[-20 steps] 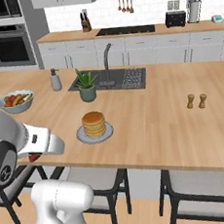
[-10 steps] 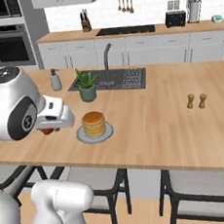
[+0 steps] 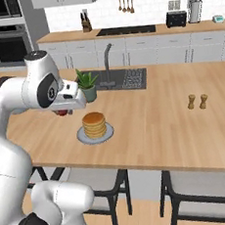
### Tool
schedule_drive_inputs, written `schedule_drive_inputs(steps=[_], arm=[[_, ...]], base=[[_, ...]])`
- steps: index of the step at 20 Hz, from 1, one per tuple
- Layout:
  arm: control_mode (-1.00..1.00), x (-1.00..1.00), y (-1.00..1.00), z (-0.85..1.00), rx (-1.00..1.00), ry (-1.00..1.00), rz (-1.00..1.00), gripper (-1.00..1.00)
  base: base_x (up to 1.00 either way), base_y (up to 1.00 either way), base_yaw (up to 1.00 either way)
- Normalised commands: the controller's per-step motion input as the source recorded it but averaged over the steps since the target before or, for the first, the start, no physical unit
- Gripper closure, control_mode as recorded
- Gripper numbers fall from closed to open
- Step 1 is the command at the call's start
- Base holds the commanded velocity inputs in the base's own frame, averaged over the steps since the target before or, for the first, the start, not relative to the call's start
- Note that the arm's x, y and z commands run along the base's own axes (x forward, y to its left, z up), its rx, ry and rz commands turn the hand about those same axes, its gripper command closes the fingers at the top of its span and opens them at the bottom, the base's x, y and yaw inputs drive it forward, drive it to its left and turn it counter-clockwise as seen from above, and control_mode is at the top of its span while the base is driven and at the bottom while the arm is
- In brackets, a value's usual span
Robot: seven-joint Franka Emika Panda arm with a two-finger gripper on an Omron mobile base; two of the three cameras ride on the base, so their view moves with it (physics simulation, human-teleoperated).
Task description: Take the strawberry from the fridge and place it on top of the pancake, located on the dining counter.
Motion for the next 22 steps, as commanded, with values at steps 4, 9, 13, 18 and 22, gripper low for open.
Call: schedule_drive_inputs(steps=[4, 9, 13, 18, 22], arm=[[-1.0, 1.0, 0.0, -0.53, 0.0, -0.03, 0.0, 1.0], [-1.0, 1.0, 0.0, -0.79, 0.0, -0.15, 0.0, 1.0], [-1.0, 0.99, -0.03, -0.49, 0.0, -0.06, 0.0, 1.0], [-1.0, 0.78, -0.17, -0.24, 0.0, -0.01, 0.0, 1.0], [-1.0, 0.43, 0.0, -0.02, 0.0, 0.1, 0.0, 1.0]], base=[[0.0, 0.0, 0.0], [0.0, 0.0, 0.0], [0.0, 0.0, 0.0], [0.0, 0.0, 0.0], [0.0, 0.0, 0.0]])
